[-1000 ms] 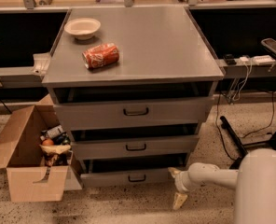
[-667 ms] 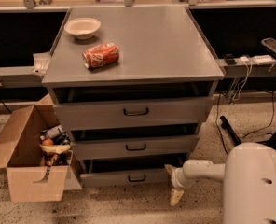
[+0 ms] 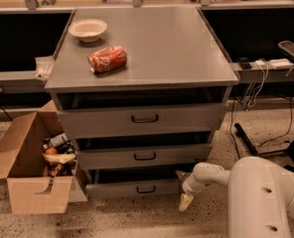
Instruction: Open bottom drawer
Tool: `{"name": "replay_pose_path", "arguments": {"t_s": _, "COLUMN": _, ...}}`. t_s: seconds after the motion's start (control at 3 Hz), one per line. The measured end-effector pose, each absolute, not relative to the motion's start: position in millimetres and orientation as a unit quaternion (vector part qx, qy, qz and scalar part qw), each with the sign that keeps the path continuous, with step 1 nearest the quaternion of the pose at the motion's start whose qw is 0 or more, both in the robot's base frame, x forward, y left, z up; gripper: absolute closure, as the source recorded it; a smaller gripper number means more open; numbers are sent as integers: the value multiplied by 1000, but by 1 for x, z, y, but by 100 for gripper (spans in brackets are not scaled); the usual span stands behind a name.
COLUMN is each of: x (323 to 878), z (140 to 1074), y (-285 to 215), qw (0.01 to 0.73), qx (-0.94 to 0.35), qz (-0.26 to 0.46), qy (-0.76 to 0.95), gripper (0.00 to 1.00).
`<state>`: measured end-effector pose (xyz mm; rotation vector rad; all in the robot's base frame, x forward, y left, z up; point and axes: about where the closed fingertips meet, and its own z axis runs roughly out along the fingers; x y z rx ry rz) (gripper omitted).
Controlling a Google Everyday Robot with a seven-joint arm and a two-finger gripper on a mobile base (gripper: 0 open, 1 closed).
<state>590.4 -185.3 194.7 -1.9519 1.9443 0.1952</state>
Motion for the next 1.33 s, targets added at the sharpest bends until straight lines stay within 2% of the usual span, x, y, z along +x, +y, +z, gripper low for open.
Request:
{"name": "replay_pose_path", "arguments": {"t_s": 0.33, "x": 610, "z": 183, "y": -183, "qw": 189, "qx": -685, "qz": 76, "qy": 700, "gripper": 0}}
{"name": "replay_pose_path", "arguments": {"t_s": 1.0, "x": 606, "z": 157, "y": -183, "qw": 167, "qx": -677, "qz": 95, "qy": 711, "gripper": 46}}
{"name": "replay_pose_path", "arguments": {"t_s": 1.33, "x": 601, "z": 162, "y": -183, "qw": 166, "qx": -678, "qz": 98, "qy": 710, "gripper": 77}}
